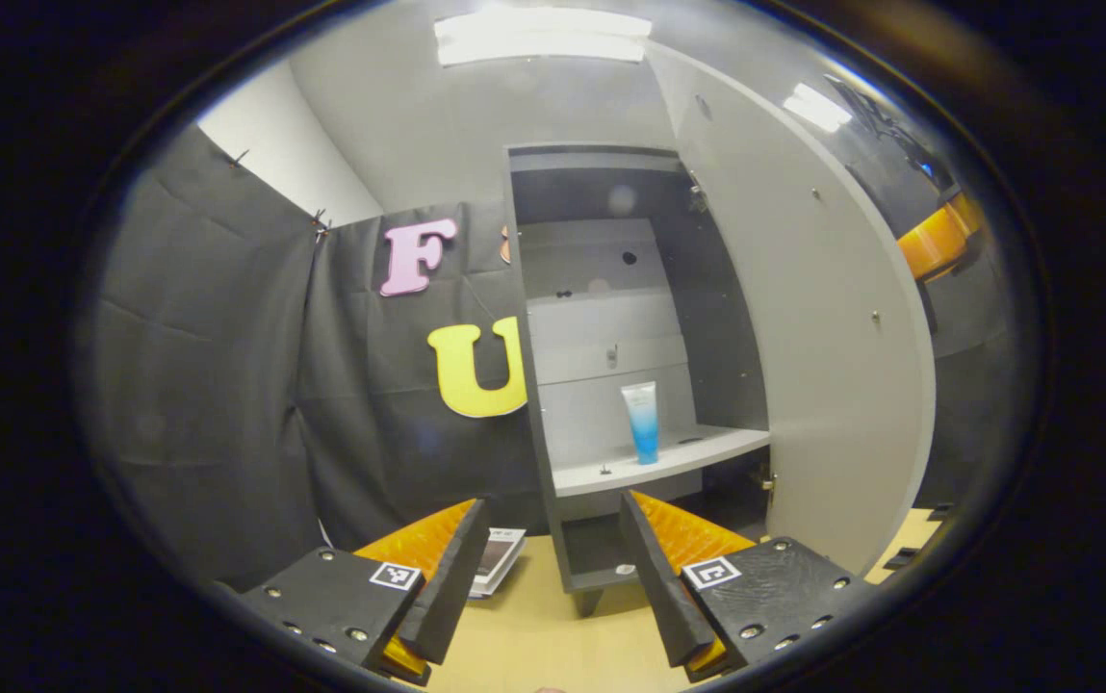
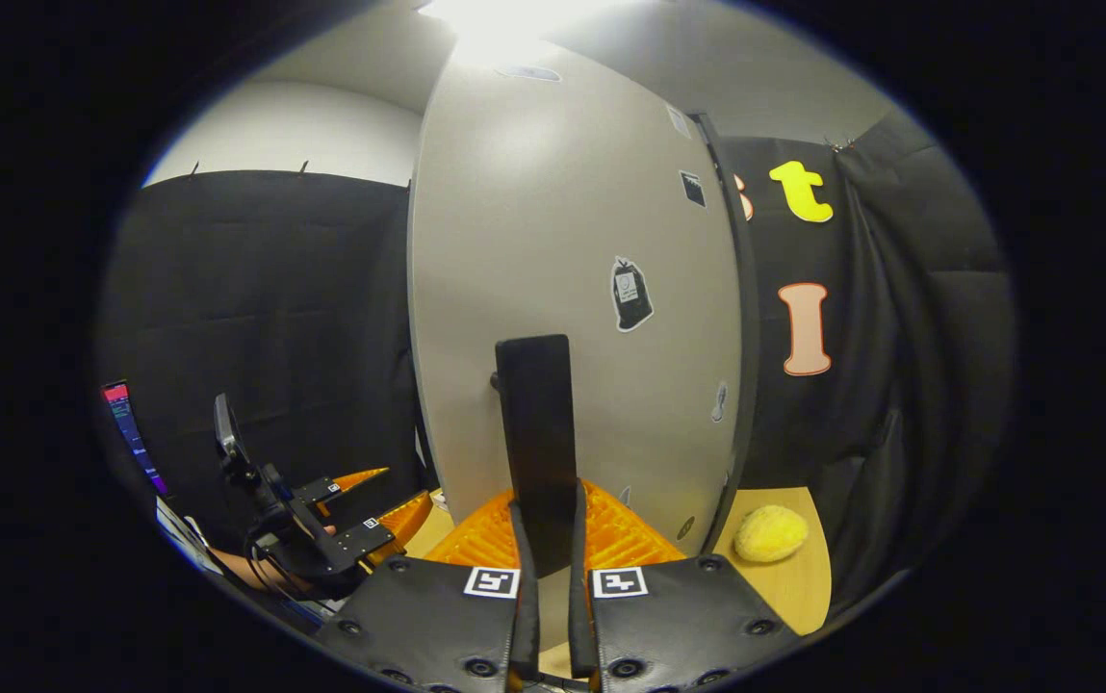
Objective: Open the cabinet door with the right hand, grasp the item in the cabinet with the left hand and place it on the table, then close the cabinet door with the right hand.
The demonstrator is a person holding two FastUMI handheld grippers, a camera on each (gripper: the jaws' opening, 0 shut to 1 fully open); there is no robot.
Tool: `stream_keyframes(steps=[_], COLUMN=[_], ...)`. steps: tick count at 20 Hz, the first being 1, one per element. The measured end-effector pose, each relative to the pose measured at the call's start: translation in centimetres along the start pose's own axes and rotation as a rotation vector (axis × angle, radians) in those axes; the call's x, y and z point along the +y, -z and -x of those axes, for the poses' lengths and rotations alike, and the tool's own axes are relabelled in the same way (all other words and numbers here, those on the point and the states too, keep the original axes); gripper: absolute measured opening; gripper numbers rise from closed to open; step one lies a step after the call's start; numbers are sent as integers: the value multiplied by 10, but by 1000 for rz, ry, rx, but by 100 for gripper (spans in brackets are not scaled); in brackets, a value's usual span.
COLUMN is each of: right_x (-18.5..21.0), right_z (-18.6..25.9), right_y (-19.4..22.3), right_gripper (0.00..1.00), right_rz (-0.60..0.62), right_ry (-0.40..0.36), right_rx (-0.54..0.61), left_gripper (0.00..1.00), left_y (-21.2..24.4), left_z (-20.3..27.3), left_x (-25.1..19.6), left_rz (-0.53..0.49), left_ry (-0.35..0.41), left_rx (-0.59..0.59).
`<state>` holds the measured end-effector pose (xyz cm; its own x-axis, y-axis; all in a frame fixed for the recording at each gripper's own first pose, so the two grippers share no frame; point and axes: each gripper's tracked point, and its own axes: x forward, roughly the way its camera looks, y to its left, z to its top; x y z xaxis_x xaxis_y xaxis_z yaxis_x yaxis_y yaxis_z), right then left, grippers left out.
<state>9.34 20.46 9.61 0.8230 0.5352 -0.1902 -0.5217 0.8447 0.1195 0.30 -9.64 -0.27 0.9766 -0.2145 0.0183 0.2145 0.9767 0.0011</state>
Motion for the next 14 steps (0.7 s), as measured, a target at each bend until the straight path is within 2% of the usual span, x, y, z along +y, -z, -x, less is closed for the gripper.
stream_keyframes(steps=[4,5,6,14], right_x=[-9,-12,-14,-35], right_z=[3,3,5,8], right_y=[-1,-1,-2,-6], right_gripper=[13,10,13,13], right_rz=[-4,-6,-4,-22], right_ry=[59,76,94,208], right_rx=[-9,-12,-16,-44], left_gripper=[84,84,83,83], left_y=[-2,-4,-4,-11], left_z=[-2,-2,-2,2], left_x=[-17,-20,-24,-44], left_rz=[1,3,4,-6], left_ry=[23,27,31,46], left_rx=[-1,-1,-1,-2])
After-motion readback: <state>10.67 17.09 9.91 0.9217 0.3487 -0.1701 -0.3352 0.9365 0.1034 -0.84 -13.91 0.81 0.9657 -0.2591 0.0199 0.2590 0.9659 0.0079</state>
